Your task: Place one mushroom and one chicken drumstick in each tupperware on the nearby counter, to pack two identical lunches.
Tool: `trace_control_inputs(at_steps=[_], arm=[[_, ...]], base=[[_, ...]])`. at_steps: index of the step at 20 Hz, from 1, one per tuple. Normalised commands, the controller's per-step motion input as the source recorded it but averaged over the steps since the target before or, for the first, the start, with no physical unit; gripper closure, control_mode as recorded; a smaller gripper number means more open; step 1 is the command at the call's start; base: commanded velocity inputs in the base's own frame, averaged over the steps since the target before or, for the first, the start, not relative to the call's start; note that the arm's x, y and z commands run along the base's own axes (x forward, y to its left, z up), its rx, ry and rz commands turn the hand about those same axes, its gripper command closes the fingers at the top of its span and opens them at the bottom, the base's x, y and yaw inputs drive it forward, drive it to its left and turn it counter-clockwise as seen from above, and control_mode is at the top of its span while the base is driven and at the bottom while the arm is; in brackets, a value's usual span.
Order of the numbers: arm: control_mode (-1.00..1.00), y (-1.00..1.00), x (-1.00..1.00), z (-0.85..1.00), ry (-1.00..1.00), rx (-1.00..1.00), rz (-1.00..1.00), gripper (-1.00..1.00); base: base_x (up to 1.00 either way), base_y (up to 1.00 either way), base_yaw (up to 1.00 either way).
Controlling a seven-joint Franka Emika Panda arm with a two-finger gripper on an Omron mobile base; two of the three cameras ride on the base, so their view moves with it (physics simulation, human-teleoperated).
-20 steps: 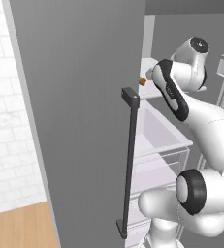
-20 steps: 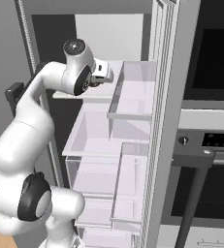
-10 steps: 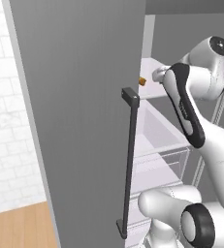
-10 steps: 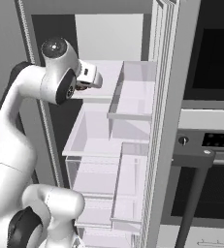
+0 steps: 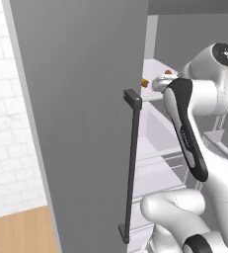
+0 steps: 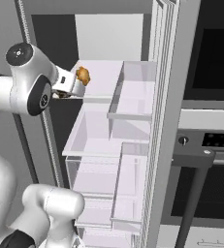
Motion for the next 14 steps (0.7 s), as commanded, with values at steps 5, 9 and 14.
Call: trace_control_inputs(at_steps=[5, 9, 14], arm=[[-1.0, 0.23, -0.4, -0.03, 0.0, 0.0, -0.01, 1.0], [1.0, 0.04, -0.21, -0.01, -0.02, 0.0, -0.01, 1.0], [1.0, 0.0, 0.0, 0.0, 0.0, 0.0, 0.0, 1.0]], base=[[0.0, 0.0, 0.0], [-0.75, 0.12, -0.05], [-1.0, 0.3, -0.11]])
